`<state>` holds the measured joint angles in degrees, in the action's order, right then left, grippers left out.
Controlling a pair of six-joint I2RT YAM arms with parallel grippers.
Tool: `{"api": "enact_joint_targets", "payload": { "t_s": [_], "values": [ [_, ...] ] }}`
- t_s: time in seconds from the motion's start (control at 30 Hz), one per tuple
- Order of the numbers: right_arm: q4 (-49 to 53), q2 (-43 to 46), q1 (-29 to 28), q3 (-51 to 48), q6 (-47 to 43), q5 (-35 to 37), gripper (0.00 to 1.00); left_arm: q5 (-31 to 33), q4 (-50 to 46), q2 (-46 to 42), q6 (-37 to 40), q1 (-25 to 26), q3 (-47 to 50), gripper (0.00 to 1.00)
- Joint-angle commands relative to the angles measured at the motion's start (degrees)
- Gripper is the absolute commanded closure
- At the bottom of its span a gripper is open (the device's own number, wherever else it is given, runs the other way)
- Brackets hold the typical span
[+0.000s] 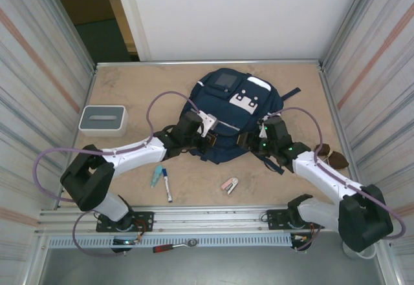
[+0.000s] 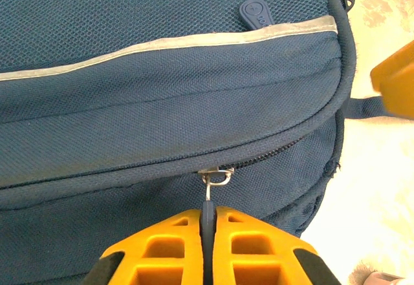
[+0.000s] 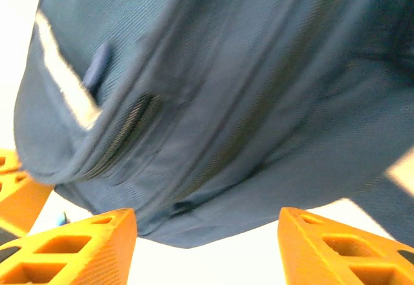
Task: Pack the student bag
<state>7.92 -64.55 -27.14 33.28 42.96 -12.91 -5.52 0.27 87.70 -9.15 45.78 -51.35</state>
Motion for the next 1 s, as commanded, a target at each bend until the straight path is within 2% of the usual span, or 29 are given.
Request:
{"api": "enact_joint_targets", "payload": {
  "t_s": [0.0,0.3,0.37,0.5,0.57,0.73,0.97],
  "values": [
    [-4.02,-4.4,-2.72,3.31,1.54,3.24,0.47,0.1,1.47,0.19,-0.7,0.2,-1.26,1.0],
    [-7.44,-14.18,-4.85,7.07,0.15,4.64,0.53,1.09,1.33,-0.95,-0.44,0.2,0.27,1.0],
    [-6.47,-14.72,-4.86,7.62,-0.4,6.29,0.62,1.1,1.24,-1.12,-0.39,0.26,0.4,1.0],
    [-4.23,-13.33,-4.6,6.79,-1.3,11.47,0.91,2.47,1.25,-2.04,0.02,0.19,1.24,1.0],
    [-3.26,-11.88,-3.89,6.02,-2.01,13.09,0.99,3.41,1.0,-2.85,0.23,0.04,1.88,1.0],
    [-1.13,-7.9,0.26,4.27,-4.19,13.43,1.0,4.45,0.29,-4.83,1.03,-2.61,3.66,1.0],
    [0.62,-4.44,6.69,4.5,-8.65,8.59,1.0,6.08,-1.72,-6.99,1.98,-6.19,5.02,1.0]
  ]
}}
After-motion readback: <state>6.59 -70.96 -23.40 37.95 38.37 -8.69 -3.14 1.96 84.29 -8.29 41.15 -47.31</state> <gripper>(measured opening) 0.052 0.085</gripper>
